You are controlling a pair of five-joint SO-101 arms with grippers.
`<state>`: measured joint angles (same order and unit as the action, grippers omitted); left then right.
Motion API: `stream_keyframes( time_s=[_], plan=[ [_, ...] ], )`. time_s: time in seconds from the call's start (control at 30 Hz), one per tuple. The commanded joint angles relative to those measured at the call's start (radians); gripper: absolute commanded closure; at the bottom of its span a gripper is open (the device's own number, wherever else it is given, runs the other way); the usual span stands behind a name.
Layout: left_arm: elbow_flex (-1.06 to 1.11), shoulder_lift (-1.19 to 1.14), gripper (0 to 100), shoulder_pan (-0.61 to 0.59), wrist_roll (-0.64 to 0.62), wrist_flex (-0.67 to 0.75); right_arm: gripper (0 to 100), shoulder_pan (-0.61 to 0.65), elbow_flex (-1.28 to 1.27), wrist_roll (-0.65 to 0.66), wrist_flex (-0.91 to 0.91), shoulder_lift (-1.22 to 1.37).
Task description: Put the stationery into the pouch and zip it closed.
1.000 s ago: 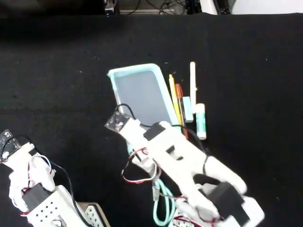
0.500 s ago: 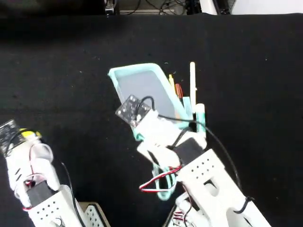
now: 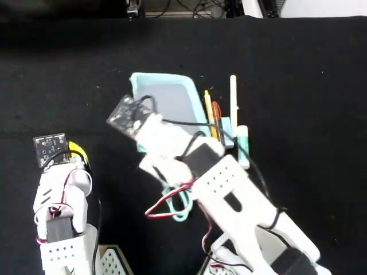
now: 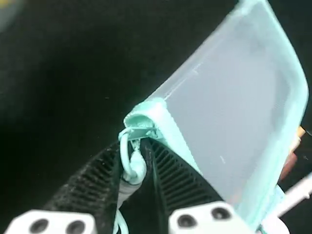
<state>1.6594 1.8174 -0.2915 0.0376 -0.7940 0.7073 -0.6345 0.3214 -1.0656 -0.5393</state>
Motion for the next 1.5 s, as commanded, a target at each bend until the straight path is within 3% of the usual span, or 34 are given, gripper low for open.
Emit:
stream_keyframes(
  time_s=[0.0, 0.2, 0.57, 0.73, 0.87, 1.03, 1.3, 1.47],
  plan=[
    [-0.093, 0.006, 90, 0.01, 0.006, -0.103, 98.6, 0.028, 0.027, 0.0, 0.032, 0.007],
    [-0.101, 0.006, 68, 0.102, 0.005, -0.146, 98.6, 0.026, -0.031, 0.0, 0.089, 0.007],
    [-0.219, 0.006, 70, 0.312, 0.005, -0.258, 98.6, 0.026, -0.039, 0.0, 0.087, 0.007],
    [-0.282, 0.006, 70, 0.329, 0.005, -0.302, 98.6, 0.026, -0.039, 0.0, 0.087, 0.007],
    [-0.274, 0.006, 70, 0.346, 0.005, -0.238, 98.6, 0.026, -0.039, 0.0, 0.081, 0.007],
    [-0.228, 0.006, 70, 0.45, 0.005, -0.092, 98.6, -0.002, -0.039, 0.0, 0.08, 0.005],
    [-0.185, 0.006, 70, 0.397, 0.005, -0.092, 98.6, -0.077, -0.036, -0.048, 0.083, 0.005],
    [-0.185, 0.006, 70, 0.435, 0.005, -0.106, 98.6, -0.077, -0.038, -0.048, 0.087, 0.005]
  ],
)
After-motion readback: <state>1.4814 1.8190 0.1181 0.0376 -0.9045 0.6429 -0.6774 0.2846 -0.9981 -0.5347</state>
